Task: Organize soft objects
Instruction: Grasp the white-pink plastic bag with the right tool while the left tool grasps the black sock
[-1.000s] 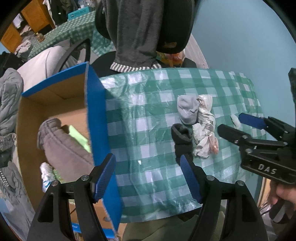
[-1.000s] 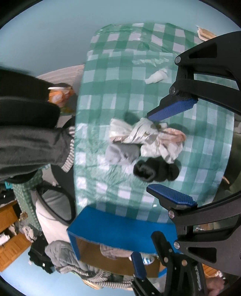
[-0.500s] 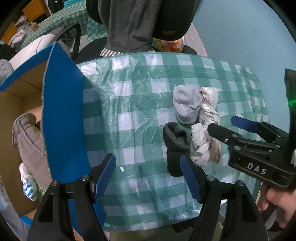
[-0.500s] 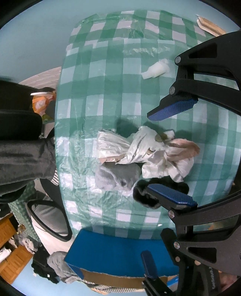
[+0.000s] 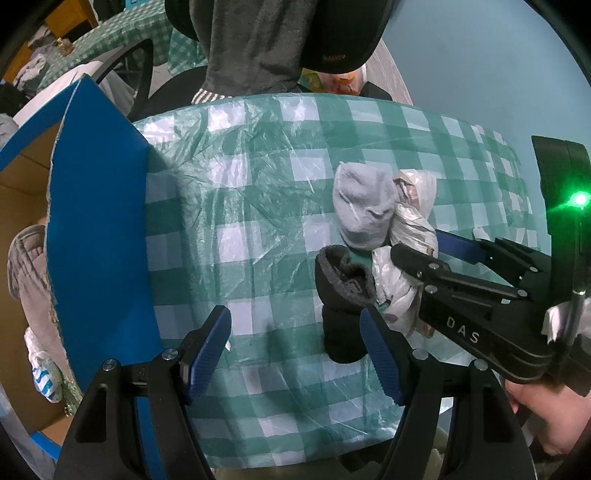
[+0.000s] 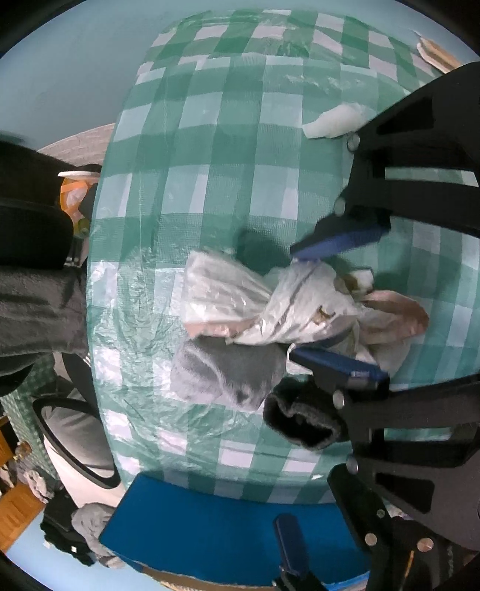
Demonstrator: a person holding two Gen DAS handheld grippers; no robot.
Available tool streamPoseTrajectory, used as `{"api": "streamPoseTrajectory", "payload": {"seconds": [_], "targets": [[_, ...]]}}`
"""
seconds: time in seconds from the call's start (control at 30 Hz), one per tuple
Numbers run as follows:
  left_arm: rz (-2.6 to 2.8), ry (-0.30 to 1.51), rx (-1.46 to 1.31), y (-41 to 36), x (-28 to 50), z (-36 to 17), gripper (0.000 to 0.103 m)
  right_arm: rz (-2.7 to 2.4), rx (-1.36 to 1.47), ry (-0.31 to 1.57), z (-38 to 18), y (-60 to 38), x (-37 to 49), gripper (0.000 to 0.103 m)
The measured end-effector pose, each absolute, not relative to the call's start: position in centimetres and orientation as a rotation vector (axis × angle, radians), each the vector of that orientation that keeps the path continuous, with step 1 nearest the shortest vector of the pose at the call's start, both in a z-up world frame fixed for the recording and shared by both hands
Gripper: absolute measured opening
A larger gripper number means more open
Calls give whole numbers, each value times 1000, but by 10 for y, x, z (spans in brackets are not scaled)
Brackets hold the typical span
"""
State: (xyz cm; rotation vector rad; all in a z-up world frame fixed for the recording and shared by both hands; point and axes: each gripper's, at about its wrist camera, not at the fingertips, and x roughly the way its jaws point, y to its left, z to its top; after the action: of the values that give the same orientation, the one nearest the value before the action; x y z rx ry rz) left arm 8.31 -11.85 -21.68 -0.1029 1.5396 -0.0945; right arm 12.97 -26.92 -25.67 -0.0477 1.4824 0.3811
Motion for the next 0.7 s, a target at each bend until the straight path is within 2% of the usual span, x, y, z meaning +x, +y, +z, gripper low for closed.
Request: {"api": "streamPoseTrajectory", "payload": {"seconds": [0.03, 0.13, 0.7], "targets": [[-97, 1542, -107, -119, 83, -217, 74, 384, -53, 1481, -256, -269, 129, 41], [-103, 1545, -117, -123, 81, -217, 76, 400, -70, 1474, -253, -270, 127, 38], [-104, 1617, -128, -155, 91, -251, 76, 393, -71, 1432, -228, -305, 113, 37]]}}
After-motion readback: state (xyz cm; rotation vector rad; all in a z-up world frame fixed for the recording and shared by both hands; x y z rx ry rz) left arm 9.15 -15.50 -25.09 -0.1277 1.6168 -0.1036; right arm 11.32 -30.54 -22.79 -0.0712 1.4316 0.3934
